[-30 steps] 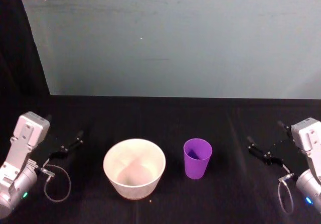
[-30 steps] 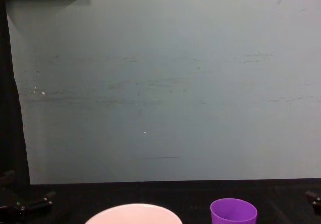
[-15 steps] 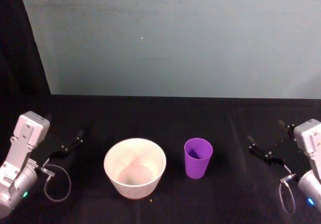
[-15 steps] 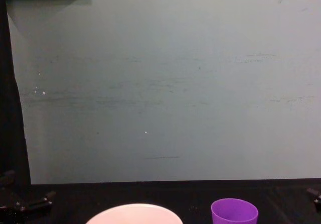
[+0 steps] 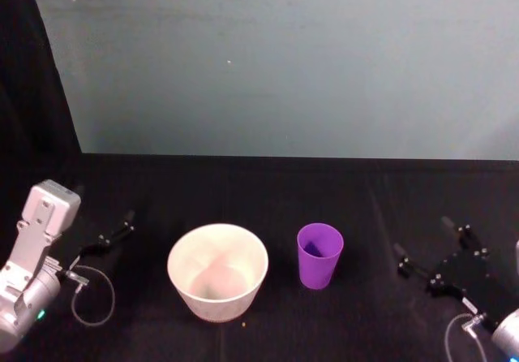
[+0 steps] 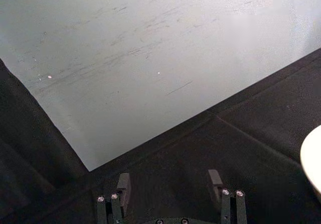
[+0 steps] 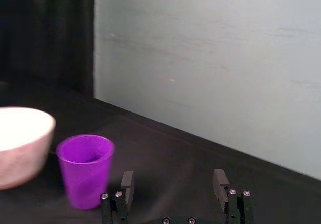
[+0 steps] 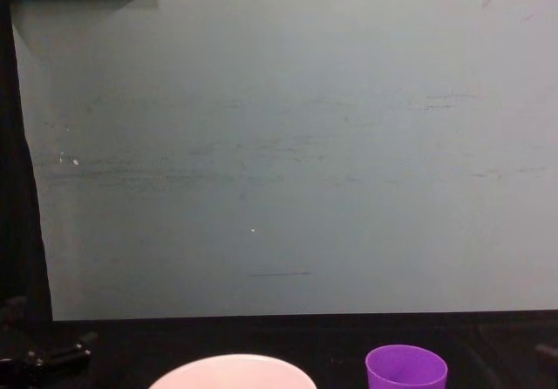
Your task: Pick up the cup and pour the mung beans from the cup into the bowl.
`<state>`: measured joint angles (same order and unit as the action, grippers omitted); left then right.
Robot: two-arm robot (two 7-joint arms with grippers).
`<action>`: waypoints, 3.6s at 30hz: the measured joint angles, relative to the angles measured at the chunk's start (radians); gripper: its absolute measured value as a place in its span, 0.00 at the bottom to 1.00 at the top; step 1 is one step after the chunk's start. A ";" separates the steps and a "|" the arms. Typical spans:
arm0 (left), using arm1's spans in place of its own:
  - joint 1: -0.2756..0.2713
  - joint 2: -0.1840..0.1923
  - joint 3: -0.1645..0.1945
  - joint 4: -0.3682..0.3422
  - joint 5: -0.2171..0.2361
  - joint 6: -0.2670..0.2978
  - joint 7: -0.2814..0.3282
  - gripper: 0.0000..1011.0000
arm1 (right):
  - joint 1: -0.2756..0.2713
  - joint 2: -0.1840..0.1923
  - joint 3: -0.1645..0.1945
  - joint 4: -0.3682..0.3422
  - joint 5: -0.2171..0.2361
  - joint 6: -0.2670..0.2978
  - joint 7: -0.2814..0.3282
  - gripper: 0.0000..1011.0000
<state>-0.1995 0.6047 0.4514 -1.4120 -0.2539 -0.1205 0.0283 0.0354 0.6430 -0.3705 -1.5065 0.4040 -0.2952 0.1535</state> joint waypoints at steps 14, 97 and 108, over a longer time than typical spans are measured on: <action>0.000 0.000 0.000 0.000 0.000 0.000 0.000 0.99 | 0.081 -0.093 -0.045 0.142 0.133 0.002 0.258 0.99; 0.000 0.000 0.000 0.000 0.000 0.000 0.000 0.99 | 0.240 -0.314 -0.036 0.328 -0.054 0.094 0.397 0.99; 0.000 0.000 0.000 0.000 0.000 0.000 0.000 0.99 | 0.245 -0.316 -0.036 0.332 -0.056 0.091 0.398 0.99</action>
<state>-0.1995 0.6047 0.4514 -1.4120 -0.2539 -0.1205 0.0283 0.2800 0.3267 -0.4066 -1.1749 0.3483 -0.2040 0.5517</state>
